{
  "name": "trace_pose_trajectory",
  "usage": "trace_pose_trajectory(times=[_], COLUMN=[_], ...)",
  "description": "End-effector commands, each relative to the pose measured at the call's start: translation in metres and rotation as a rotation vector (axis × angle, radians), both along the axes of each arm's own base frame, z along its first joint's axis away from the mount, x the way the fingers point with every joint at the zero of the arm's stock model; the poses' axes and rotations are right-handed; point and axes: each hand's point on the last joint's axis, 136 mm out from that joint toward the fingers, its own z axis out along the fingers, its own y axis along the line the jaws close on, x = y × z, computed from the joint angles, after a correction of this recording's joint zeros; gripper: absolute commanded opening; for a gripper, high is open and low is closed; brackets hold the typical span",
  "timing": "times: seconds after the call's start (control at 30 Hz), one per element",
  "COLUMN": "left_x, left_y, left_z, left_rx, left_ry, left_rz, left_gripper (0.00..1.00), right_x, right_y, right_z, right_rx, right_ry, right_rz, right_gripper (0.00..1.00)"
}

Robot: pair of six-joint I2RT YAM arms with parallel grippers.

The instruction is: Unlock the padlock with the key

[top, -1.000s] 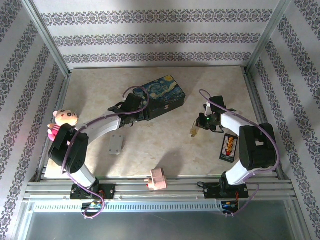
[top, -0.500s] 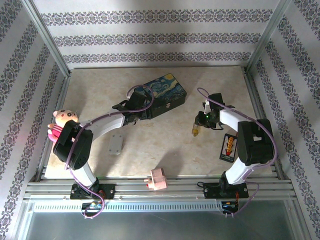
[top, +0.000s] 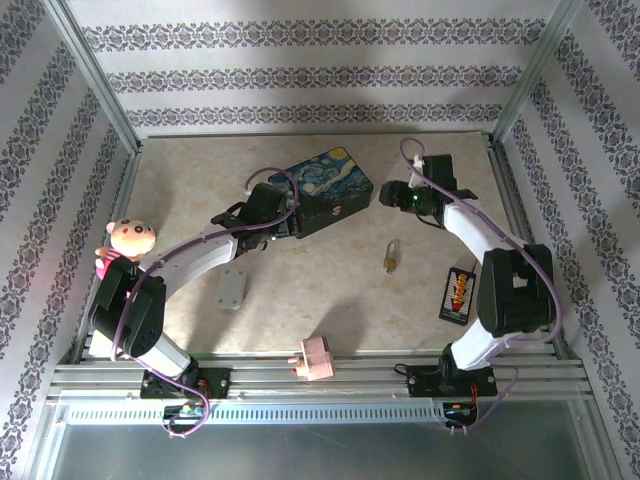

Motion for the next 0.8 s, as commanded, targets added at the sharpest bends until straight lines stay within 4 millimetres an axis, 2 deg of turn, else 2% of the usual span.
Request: trace_pose_trajectory(times=[0.0, 0.07, 0.1, 0.27, 0.37, 0.53, 0.67, 0.77], left_x=[0.009, 0.014, 0.016, 0.028, 0.035, 0.044, 0.048, 0.052], left_y=[-0.010, -0.009, -0.009, -0.003, -0.002, -0.003, -0.004, -0.005], left_z=[0.008, 0.007, 0.006, 0.000, -0.001, -0.001, -0.005, -0.007], left_rx=[-0.054, -0.066, -0.071, -0.096, -0.134, -0.158, -0.178, -0.191], left_ry=[-0.027, -0.031, -0.031, -0.031, -0.028, -0.034, -0.026, -0.028], left_rz=[0.001, 0.014, 0.019, 0.049, 0.057, 0.061, 0.059, 0.055], left_gripper=[0.97, 0.96, 0.95, 0.88, 0.85, 0.79, 0.75, 0.68], right_x=[0.042, 0.061, 0.068, 0.094, 0.100, 0.094, 0.076, 0.060], right_y=[0.017, 0.025, 0.029, 0.043, 0.047, 0.062, 0.066, 0.068], right_z=[0.011, 0.009, 0.006, -0.007, -0.021, -0.037, -0.045, -0.042], right_rx=[0.017, 0.036, 0.045, 0.064, 0.058, 0.071, 0.085, 0.074], right_ry=[-0.075, -0.067, -0.060, -0.042, -0.007, 0.037, 0.060, 0.054], right_rz=[0.042, 0.065, 0.073, 0.099, 0.106, 0.148, 0.146, 0.137], right_gripper=[0.64, 0.54, 0.53, 0.52, 0.51, 0.43, 0.38, 0.36])
